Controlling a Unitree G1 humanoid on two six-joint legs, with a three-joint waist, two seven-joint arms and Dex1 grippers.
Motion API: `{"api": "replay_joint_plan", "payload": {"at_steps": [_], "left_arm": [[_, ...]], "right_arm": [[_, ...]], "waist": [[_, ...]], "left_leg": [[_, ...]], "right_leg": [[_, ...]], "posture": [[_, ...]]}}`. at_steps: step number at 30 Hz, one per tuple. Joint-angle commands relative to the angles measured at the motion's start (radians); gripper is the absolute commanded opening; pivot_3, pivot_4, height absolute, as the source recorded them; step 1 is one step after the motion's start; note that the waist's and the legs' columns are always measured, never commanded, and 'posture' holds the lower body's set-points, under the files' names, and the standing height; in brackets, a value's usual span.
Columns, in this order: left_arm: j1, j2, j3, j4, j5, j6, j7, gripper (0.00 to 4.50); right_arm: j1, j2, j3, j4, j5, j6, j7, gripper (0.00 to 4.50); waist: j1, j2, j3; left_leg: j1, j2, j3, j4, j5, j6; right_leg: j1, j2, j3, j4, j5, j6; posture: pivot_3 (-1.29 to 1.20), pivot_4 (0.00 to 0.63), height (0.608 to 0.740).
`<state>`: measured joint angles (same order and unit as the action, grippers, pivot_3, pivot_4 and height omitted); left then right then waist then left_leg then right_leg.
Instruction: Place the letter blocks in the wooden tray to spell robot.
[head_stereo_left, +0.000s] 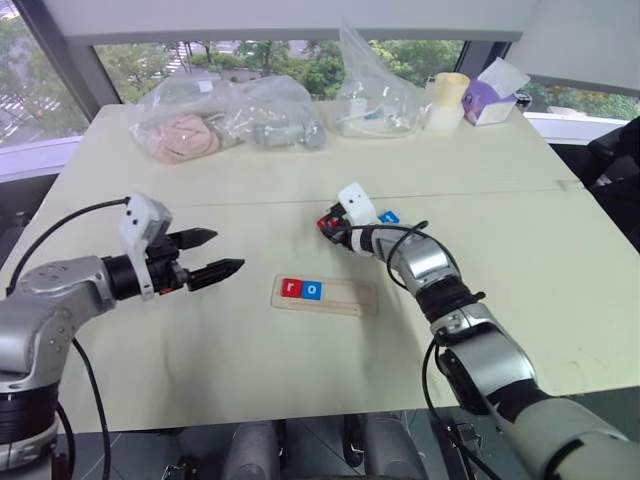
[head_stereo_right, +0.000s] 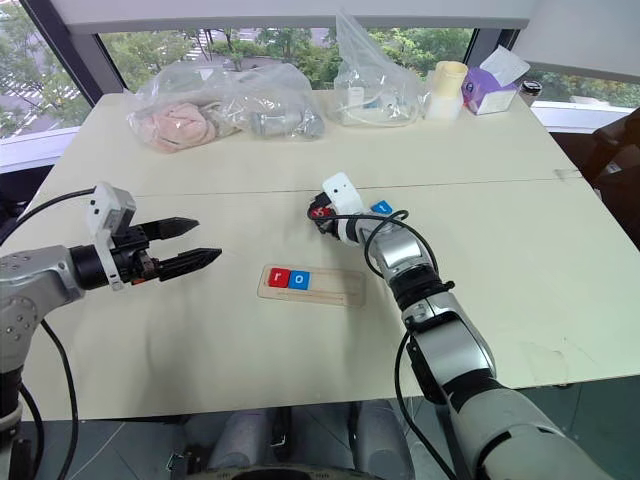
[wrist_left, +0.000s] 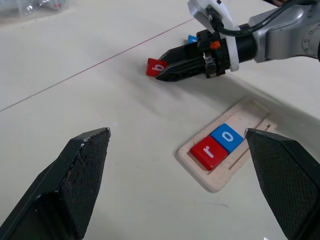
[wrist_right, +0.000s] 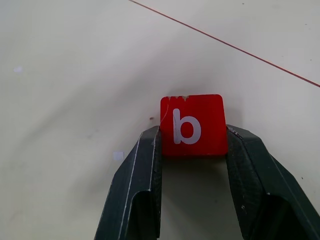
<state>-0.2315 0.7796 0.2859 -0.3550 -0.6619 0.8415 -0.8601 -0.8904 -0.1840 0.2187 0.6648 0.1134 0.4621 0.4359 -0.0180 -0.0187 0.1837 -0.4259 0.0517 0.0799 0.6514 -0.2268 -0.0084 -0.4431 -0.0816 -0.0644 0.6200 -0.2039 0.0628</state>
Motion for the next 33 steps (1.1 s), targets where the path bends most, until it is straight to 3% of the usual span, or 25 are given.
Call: {"api": "replay_joint_plan", "payload": {"at_steps": [1, 6, 10, 14, 21, 27, 28, 32, 33], "left_arm": [[-0.026, -0.009, -0.03, -0.019, 0.004, -0.029, 0.015, 4.5], [-0.043, -0.013, -0.094, -0.061, 0.007, -0.04, 0.021, 4.5], [-0.071, -0.021, -0.169, -0.072, 0.047, -0.072, 0.023, 4.5], [-0.113, -0.038, -0.226, -0.063, 0.071, -0.101, 0.019, 4.5], [-0.156, -0.077, -0.303, -0.005, 0.119, -0.15, 0.003, 4.5], [-0.191, -0.089, -0.319, 0.031, 0.137, -0.171, -0.012, 4.5], [-0.193, -0.088, -0.322, 0.035, 0.142, -0.176, -0.015, 4.5], [-0.188, -0.082, -0.318, 0.04, 0.153, -0.186, -0.022, 4.5], [-0.186, -0.078, -0.316, 0.04, 0.156, -0.187, -0.024, 4.5]], "right_arm": [[-0.012, -0.007, -0.065, -0.067, -0.001, -0.005, -0.032, 1.16], [0.171, -0.111, -0.2, -0.573, 0.06, 0.23, -0.079, 1.16], [0.373, -0.187, -0.333, -0.971, 0.088, 0.533, -0.149, 1.16], [0.485, -0.111, -0.48, -1.254, 0.067, 0.832, -0.278, 1.16], [0.631, 0.081, -0.462, -1.422, 0.035, 0.986, -0.393, 1.16], [0.694, 0.148, -0.407, -1.41, 0.019, 0.984, -0.43, 1.16], [0.697, 0.16, -0.405, -1.408, 0.023, 0.985, -0.43, 2.2], [0.696, 0.162, -0.4, -1.413, 0.015, 0.991, -0.438, 4.11], [0.69, 0.148, -0.401, -1.419, 0.009, 0.991, -0.441, 4.42]], "waist": [[0.002, 0.0, 0.0], [0.01, 0.0, 0.0], [0.009, 0.0, 0.0], [0.003, 0.0, 0.0], [0.001, 0.002, 0.0], [0.005, 0.002, 0.0], [0.005, 0.002, 0.0], [0.004, 0.002, 0.0], [0.004, 0.002, 0.0]], "left_leg": [[0.0, 0.0, 0.0, 0.0, 0.0, 0.0], [-0.002, 0.0, 0.0, -0.001, 0.0, 0.0], [-0.002, -0.001, 0.001, -0.002, 0.0, 0.0], [-0.001, 0.0, 0.0, -0.002, 0.0, 0.0], [0.001, 0.001, -0.003, -0.002, 0.0, 0.0], [-0.001, 0.0, -0.003, -0.002, 0.0, 0.0], [-0.001, 0.0, -0.003, -0.002, 0.0, 0.0], [-0.001, 0.0, -0.003, -0.002, 0.0, 0.0], [-0.001, 0.0, -0.003, -0.002, 0.0, 0.0]], "right_leg": [[0.0, 0.0, 0.0, 0.0, 0.0, 0.0], [0.0, -0.001, 0.0, -0.001, 0.001, 0.002], [0.0, -0.001, 0.0, -0.004, 0.0, 0.001], [-0.001, -0.001, 0.0, -0.003, -0.001, 0.0], [-0.001, 0.003, 0.0, -0.003, 0.0, -0.001], [-0.002, 0.001, 0.0, -0.005, 0.002, -0.003], [-0.002, 0.001, 0.0, -0.005, 0.002, -0.003], [-0.001, 0.001, 0.0, -0.006, 0.002, -0.003], [-0.001, 0.001, 0.0, -0.006, 0.001, -0.003]], "posture": [[0.0, 0.15, 0.739], [0.0, 0.15, 0.739], [0.0, 0.15, 0.739], [0.0, 0.15, 0.739], [0.0, 0.15, 0.739], [0.0, 0.15, 0.739], [0.0, 0.15, 0.739], [0.0, 0.15, 0.739], [0.0, 0.15, 0.739]]}}
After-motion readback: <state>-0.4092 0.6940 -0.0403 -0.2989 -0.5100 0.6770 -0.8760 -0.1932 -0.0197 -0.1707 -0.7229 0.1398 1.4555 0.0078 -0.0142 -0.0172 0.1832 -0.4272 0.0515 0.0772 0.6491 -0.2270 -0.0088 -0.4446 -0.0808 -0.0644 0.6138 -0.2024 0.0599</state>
